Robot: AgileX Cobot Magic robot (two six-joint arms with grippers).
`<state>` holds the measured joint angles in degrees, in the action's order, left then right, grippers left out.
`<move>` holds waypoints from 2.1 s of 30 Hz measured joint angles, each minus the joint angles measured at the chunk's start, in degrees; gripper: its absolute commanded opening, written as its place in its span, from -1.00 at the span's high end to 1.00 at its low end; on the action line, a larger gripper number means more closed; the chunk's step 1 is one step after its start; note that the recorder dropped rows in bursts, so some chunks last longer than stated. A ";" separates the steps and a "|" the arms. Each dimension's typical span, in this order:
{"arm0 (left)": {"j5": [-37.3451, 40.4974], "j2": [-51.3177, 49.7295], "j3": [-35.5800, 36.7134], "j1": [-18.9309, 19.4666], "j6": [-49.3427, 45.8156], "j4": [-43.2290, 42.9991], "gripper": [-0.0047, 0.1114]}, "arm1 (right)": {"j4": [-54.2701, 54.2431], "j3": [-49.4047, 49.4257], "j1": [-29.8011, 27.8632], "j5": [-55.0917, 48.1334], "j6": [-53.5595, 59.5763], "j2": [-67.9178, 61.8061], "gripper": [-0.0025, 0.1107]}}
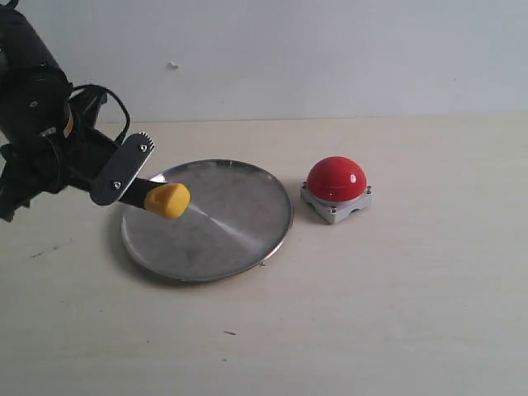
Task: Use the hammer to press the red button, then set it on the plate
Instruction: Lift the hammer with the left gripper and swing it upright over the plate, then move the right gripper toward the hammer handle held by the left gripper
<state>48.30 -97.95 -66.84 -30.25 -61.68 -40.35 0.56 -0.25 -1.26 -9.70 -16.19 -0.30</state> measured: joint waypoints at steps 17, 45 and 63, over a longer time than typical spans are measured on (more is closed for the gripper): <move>6.18 9.11 0.00 -28.41 20.19 -36.85 0.92 | 2.09 0.00 0.00 0.00 12.46 0.00 0.96; 8.85 10.62 7.73 -38.46 21.91 -55.46 0.92 | -6.96 -11.63 2.36 10.43 -3.88 -21.29 0.96; 1.66 10.62 7.73 -29.41 18.28 -55.67 0.92 | -24.31 -62.35 16.52 -28.50 42.50 -79.03 0.96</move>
<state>49.96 -87.34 -59.11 -59.66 -43.39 -96.02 -23.75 -62.60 15.26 -38.20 26.32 -79.33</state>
